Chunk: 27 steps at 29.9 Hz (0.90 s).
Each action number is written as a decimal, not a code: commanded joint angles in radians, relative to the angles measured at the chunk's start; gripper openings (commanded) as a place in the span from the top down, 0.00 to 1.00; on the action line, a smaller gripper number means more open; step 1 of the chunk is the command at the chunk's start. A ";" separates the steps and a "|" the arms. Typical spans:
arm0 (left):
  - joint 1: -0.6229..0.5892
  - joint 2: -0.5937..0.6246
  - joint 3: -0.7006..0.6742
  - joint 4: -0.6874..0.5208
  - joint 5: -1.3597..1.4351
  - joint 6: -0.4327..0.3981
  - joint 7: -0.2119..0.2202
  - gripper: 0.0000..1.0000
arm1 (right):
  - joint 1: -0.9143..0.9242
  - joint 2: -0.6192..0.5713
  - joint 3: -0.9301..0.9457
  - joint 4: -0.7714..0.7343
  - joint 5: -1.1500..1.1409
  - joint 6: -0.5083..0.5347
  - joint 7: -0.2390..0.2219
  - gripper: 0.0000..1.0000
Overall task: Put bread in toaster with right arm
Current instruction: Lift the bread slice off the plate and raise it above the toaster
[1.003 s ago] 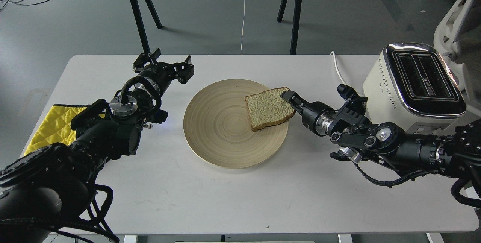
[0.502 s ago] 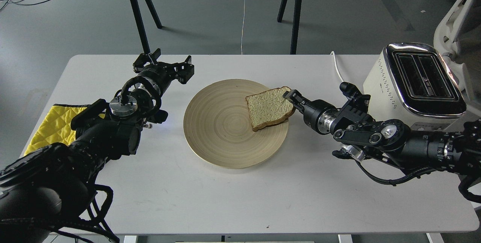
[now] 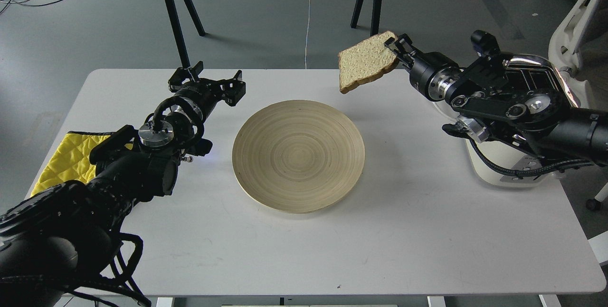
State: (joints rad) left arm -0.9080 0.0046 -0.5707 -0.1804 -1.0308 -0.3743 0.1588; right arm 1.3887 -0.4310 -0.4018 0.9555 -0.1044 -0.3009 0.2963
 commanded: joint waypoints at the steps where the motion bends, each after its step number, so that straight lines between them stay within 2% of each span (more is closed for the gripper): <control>1: 0.000 0.002 0.000 0.001 0.000 0.000 -0.001 0.00 | 0.090 -0.127 -0.018 0.040 0.005 0.000 -0.003 0.91; 6: 0.001 0.002 0.000 0.001 0.000 0.000 0.001 0.00 | 0.263 -0.284 -0.149 0.092 0.002 0.003 -0.005 0.91; 11: 0.001 0.002 0.000 0.001 0.000 0.000 -0.001 0.00 | 0.403 -0.340 -0.319 0.103 -0.024 0.017 -0.008 0.91; 27: 0.001 0.002 0.002 0.001 0.000 0.000 0.001 0.00 | 0.484 -0.621 -0.539 0.405 -0.267 -0.009 -0.016 0.91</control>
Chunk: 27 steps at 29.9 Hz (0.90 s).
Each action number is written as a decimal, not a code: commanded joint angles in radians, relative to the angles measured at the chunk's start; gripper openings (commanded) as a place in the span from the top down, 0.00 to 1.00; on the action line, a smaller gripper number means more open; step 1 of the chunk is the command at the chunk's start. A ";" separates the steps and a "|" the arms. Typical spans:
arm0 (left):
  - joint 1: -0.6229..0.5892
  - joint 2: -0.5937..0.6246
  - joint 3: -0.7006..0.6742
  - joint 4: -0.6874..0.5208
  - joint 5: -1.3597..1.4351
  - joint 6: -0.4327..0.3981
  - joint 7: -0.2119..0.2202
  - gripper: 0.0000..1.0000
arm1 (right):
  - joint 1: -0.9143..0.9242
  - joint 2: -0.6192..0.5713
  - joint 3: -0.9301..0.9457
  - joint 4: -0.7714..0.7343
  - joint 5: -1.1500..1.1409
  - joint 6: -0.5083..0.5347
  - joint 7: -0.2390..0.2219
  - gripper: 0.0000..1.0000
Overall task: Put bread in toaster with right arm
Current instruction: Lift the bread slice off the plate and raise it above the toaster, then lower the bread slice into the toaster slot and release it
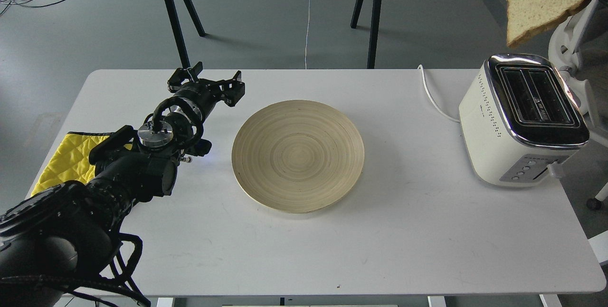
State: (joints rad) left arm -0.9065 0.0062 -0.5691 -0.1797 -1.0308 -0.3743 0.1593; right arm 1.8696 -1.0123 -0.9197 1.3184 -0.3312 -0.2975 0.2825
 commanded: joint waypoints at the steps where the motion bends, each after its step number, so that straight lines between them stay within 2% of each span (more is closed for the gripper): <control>1: 0.000 0.000 0.000 0.000 0.000 0.000 0.000 0.00 | 0.003 -0.052 -0.022 0.060 -0.045 -0.021 -0.003 0.91; 4: 0.000 0.000 0.000 0.000 0.000 0.000 0.000 0.00 | 0.002 -0.066 -0.027 0.097 -0.049 -0.037 -0.005 0.91; 9: 0.000 0.000 -0.002 0.000 0.000 0.000 0.000 0.00 | 0.000 -0.072 -0.090 0.105 -0.106 -0.054 -0.046 0.91; 27: 0.000 0.000 0.000 0.000 0.000 0.000 -0.001 0.00 | -0.009 -0.078 -0.111 0.107 -0.141 -0.071 -0.051 0.91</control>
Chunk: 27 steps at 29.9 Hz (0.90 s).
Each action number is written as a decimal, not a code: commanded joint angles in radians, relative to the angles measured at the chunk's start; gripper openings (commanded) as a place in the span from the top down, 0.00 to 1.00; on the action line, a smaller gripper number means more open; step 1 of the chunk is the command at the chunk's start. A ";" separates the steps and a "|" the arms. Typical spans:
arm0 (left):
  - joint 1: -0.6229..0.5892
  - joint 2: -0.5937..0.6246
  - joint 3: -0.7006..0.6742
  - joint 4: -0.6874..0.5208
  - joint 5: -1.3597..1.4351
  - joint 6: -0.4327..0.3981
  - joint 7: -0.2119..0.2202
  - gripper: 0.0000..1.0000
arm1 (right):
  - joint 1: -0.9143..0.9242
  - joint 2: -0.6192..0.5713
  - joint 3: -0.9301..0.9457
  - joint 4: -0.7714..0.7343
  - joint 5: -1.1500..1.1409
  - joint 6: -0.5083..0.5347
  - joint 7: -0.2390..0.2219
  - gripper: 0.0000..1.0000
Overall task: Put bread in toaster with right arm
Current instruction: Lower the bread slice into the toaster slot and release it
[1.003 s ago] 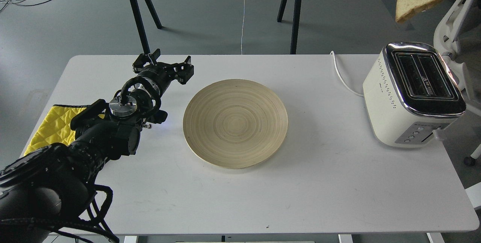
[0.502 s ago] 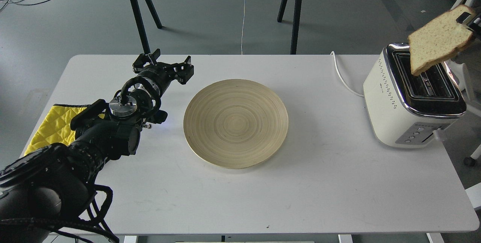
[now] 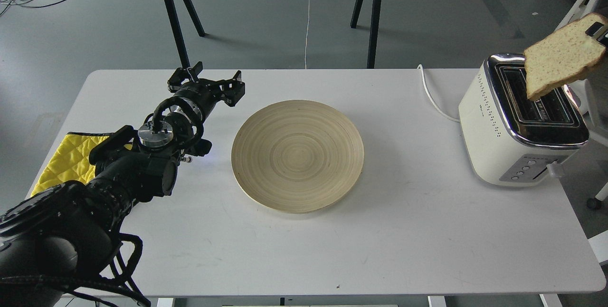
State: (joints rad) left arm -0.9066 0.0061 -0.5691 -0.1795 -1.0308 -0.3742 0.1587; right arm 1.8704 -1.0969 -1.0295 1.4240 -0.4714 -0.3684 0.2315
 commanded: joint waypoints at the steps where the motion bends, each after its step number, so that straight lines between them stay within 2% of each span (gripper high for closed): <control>1: 0.000 0.000 0.000 0.000 0.000 0.000 -0.001 0.00 | -0.013 0.008 -0.001 0.001 -0.001 0.000 0.000 0.91; 14: 0.000 0.000 0.000 0.000 0.000 0.000 -0.001 0.00 | -0.020 0.020 -0.003 -0.002 -0.036 0.012 -0.020 0.90; 27: 0.000 0.000 -0.002 -0.002 0.000 0.000 0.001 0.00 | -0.050 0.040 -0.001 -0.002 -0.050 0.017 -0.020 0.90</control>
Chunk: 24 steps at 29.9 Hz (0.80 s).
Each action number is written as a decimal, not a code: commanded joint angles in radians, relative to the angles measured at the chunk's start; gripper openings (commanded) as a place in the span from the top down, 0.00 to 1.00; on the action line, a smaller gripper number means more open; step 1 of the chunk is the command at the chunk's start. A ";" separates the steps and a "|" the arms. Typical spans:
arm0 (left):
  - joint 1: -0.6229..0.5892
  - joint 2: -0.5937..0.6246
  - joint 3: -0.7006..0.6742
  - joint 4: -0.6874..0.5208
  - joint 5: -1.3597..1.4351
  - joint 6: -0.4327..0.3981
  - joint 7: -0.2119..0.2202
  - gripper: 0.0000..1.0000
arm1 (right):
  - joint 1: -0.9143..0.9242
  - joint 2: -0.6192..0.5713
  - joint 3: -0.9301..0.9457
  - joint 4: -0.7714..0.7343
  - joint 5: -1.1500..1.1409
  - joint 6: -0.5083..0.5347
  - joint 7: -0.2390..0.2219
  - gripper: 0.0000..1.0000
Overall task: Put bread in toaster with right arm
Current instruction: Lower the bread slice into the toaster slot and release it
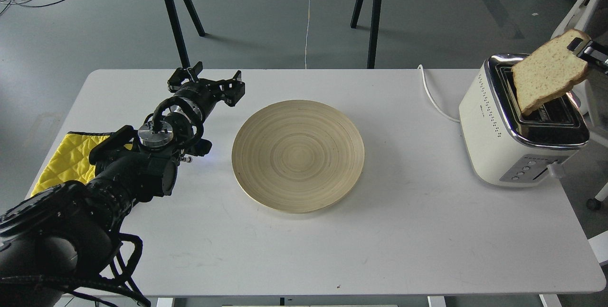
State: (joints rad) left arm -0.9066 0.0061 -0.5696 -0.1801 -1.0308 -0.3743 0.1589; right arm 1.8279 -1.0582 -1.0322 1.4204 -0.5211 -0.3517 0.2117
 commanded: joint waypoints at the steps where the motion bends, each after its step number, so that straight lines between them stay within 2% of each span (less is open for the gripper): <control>1: 0.000 0.000 0.001 0.001 0.000 0.000 0.001 0.00 | -0.010 0.004 0.001 0.002 0.000 0.000 0.000 0.90; 6: 0.000 0.000 -0.001 0.001 0.000 0.000 -0.001 0.00 | -0.036 0.014 0.004 -0.001 -0.002 -0.001 -0.001 0.89; 12: 0.000 0.000 0.001 0.001 0.000 0.000 0.001 0.00 | -0.088 0.055 0.035 -0.012 0.007 -0.009 0.002 0.83; 14: 0.000 0.000 -0.001 0.001 0.000 0.000 -0.001 0.00 | -0.114 0.057 0.043 -0.012 0.007 -0.015 0.000 0.75; 15: 0.000 0.000 0.001 0.001 0.000 0.000 0.001 0.00 | -0.124 0.058 0.049 -0.014 0.009 -0.016 0.000 0.68; 18: 0.000 0.000 -0.001 -0.001 0.000 0.000 0.001 0.00 | -0.151 0.066 0.098 -0.014 0.010 -0.021 0.003 0.30; 20: 0.000 0.000 -0.001 0.001 0.000 0.000 -0.001 0.00 | -0.174 0.067 0.135 -0.012 0.012 -0.020 0.005 0.00; 24: 0.000 0.000 0.001 0.001 0.000 0.000 -0.001 0.00 | -0.193 0.067 0.182 -0.012 0.012 -0.018 0.003 0.01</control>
State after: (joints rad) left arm -0.9067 0.0062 -0.5697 -0.1794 -1.0308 -0.3742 0.1588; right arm 1.6431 -0.9912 -0.8822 1.4077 -0.5095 -0.3714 0.2159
